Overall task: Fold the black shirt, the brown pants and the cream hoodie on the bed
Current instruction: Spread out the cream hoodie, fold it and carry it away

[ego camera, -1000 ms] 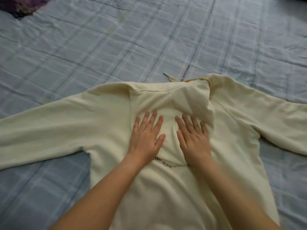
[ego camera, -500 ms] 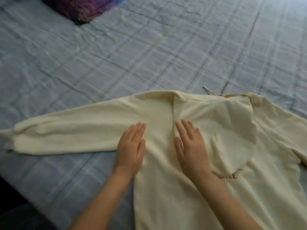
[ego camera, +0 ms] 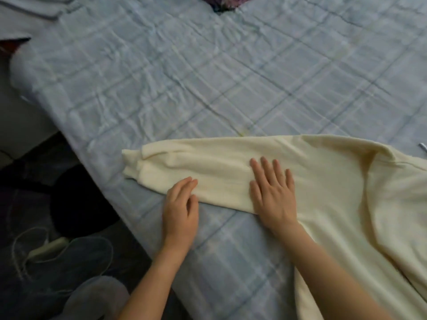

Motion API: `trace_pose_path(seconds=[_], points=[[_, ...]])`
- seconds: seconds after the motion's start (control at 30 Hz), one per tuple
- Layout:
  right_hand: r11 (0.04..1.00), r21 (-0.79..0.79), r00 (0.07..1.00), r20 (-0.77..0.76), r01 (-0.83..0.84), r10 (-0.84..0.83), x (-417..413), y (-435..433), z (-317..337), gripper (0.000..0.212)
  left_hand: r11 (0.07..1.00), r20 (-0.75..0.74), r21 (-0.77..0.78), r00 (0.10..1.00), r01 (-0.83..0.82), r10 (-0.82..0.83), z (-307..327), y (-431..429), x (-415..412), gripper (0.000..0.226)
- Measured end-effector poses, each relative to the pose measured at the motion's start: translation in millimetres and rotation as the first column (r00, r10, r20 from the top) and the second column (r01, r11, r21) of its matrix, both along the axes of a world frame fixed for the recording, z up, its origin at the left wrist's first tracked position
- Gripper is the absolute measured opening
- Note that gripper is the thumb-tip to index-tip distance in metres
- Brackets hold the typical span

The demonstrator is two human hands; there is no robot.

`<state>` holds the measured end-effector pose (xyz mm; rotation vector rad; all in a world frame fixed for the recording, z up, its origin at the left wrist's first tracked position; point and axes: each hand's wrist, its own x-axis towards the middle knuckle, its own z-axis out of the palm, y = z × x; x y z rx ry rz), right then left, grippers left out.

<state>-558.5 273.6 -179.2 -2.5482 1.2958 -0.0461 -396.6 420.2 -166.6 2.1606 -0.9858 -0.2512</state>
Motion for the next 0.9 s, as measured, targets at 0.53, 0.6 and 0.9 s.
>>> trace_pose_path(seconds=[0.53,0.6,0.9], points=[[0.995,-0.097,0.998,-0.045,0.035,-0.039,10.6,3.5,-15.9,0.06,0.864,-0.731,-0.086,0.621,-0.495,0.283,10.4,14.7,68.7,0.044],[0.994,-0.097,0.997,-0.062,0.043,-0.05,11.0,4.6,-16.1,0.06,0.866,-0.761,-0.189,0.627,-0.463,0.169,16.0,8.5,70.2,0.045],[0.986,-0.117,0.991,0.073,0.121,-0.113,-36.1,-10.7,28.7,0.059,0.924,-0.8,-0.375,0.531,-0.077,-0.281,66.9,-49.6,14.0,0.055]])
